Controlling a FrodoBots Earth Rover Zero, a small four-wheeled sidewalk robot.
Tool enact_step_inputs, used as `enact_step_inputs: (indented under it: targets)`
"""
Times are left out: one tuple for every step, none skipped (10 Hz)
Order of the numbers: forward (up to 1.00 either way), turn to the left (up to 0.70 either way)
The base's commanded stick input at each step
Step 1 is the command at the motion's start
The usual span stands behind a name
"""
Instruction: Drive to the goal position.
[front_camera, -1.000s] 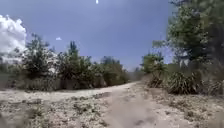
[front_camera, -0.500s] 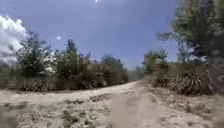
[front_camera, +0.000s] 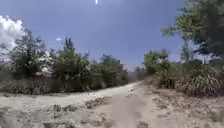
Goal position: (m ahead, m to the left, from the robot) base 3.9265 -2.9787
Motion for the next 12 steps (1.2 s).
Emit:
enact_step_inputs:
  targets:
    - [0.85,0.0]
    - [0.85,0.0]
    - [0.85,0.0]
    - [0.85,0.0]
    - [0.85,0.0]
    - [0.85,0.0]
    - [0.85,0.0]
    - [0.85,0.0]
    - [0.85,0.0]
    - [0.85,0.0]
    - [0.85,0.0]
    - [0.85,0.0]
